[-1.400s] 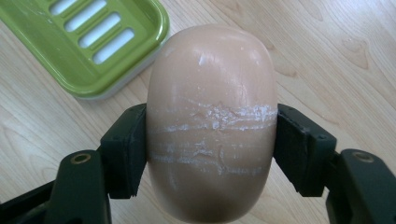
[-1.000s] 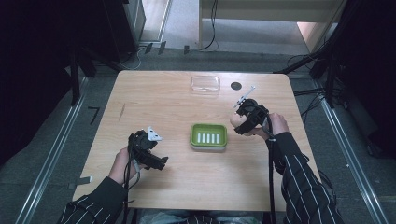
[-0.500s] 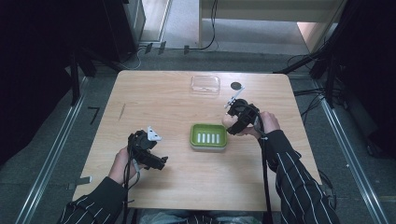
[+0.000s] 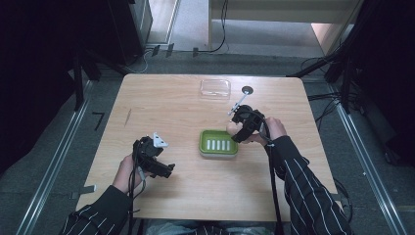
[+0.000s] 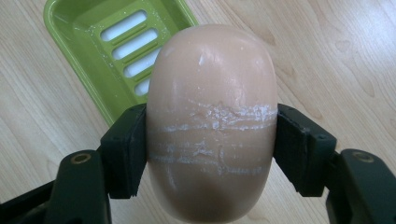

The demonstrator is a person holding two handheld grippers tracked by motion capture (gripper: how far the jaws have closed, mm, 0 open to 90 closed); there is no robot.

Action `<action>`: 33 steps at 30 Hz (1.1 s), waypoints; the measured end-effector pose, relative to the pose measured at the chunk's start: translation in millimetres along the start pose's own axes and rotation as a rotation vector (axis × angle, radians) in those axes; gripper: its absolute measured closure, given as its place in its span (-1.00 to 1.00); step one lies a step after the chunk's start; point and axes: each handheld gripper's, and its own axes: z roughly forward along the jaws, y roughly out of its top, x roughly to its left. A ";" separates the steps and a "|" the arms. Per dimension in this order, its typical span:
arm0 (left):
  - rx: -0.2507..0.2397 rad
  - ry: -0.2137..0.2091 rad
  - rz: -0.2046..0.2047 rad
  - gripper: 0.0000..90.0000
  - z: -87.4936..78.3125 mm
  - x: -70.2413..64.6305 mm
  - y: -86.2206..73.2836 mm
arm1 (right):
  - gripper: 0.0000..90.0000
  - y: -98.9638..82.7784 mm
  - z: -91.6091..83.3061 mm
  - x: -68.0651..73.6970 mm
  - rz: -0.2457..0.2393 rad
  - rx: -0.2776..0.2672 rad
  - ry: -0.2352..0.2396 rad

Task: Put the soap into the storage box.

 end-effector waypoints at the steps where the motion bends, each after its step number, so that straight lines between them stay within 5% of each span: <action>1: -0.001 0.000 0.000 -1.00 -0.2 -0.2 0.1 | -0.26 0.2 0.2 -0.2 -0.007 -0.006 0.001; 33: 0.000 -0.002 0.007 -1.00 -0.4 -1.1 0.8 | -0.26 22.3 16.6 17.5 -0.080 -0.008 0.018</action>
